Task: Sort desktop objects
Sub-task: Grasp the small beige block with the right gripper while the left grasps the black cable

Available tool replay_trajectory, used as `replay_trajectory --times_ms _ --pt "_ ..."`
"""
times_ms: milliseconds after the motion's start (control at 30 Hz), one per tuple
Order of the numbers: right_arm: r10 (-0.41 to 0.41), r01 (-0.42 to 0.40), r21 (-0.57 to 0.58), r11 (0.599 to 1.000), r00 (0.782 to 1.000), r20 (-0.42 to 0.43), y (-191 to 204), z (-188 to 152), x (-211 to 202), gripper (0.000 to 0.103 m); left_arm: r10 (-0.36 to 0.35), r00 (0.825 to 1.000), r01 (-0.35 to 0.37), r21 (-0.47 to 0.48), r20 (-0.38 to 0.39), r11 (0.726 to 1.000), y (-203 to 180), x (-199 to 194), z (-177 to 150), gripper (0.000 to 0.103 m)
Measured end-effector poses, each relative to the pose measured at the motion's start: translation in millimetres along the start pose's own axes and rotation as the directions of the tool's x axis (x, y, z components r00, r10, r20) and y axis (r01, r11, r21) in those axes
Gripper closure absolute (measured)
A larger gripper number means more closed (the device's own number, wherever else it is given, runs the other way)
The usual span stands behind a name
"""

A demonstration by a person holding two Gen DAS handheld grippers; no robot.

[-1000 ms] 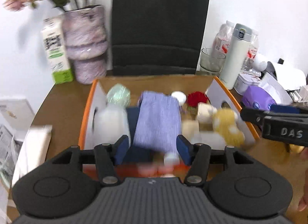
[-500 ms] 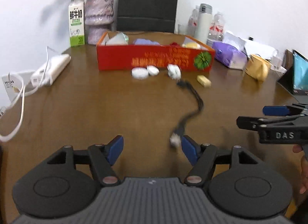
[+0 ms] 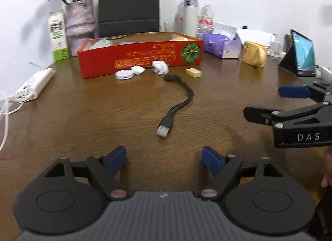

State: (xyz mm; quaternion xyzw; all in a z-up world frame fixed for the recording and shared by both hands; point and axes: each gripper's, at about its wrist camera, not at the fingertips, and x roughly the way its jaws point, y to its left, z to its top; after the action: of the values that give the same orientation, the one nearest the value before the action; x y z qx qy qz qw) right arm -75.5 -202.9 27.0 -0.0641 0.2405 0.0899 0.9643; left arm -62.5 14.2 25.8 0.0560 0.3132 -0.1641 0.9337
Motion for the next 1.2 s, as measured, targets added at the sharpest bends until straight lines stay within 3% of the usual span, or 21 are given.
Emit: replay_trajectory --times_ms 133,200,333,467,533,600,700,800,833,867,1000,1200 --pt "0.054 -0.052 0.066 0.996 0.998 -0.031 -17 10 15 0.008 -0.088 0.996 0.088 0.007 0.011 0.996 1 25 39 0.024" --pt "0.022 -0.019 0.096 0.995 0.999 -0.03 -29 24 27 0.009 -0.098 0.995 0.098 0.025 0.013 0.995 -3 49 64 0.026" --pt "-0.022 0.026 0.138 0.99 0.999 -0.029 -57 55 60 0.012 -0.185 0.981 0.186 0.008 -0.056 0.983 -12 103 92 0.04" --pt "0.023 -0.011 0.173 0.985 0.998 -0.066 -77 77 100 0.018 -0.156 0.986 0.159 0.046 -0.066 0.986 -27 130 100 0.057" --pt "0.043 -0.027 0.173 0.984 0.995 -0.085 -77 83 117 0.02 -0.14 0.989 0.143 0.067 -0.047 0.987 -29 132 98 0.091" --pt "0.065 -0.048 0.162 0.986 0.992 -0.105 -73 87 136 0.02 -0.125 0.991 0.126 0.029 -0.048 0.992 -22 129 95 0.097" --pt "0.096 -0.078 0.136 0.988 0.986 -0.134 -60 89 162 0.027 -0.068 0.998 0.068 -0.033 -0.008 0.997 -5 108 85 0.1" --pt "0.098 -0.082 0.085 0.993 0.975 -0.201 -43 87 185 0.056 -0.028 0.999 0.032 -0.111 0.039 0.993 13 80 79 0.1" --pt "0.079 -0.068 0.062 0.996 0.979 -0.186 -37 85 187 0.064 -0.023 0.998 0.03 -0.132 0.059 0.991 18 71 79 0.1" --pt "0.073 -0.066 0.044 0.997 0.982 -0.176 -32 84 187 0.081 -0.012 0.996 0.024 -0.152 0.083 0.988 21 60 79 0.1" --pt "0.084 -0.08 0.038 0.996 0.987 -0.137 -14 79 163 0.083 0.017 0.988 0.017 -0.208 0.156 0.978 30 24 83 0.1" --pt "0.133 -0.131 0.052 0.99 0.99 -0.041 9 59 74 0.084 0.031 0.979 0.002 -0.164 0.201 0.986 14 -8 70 0.1"
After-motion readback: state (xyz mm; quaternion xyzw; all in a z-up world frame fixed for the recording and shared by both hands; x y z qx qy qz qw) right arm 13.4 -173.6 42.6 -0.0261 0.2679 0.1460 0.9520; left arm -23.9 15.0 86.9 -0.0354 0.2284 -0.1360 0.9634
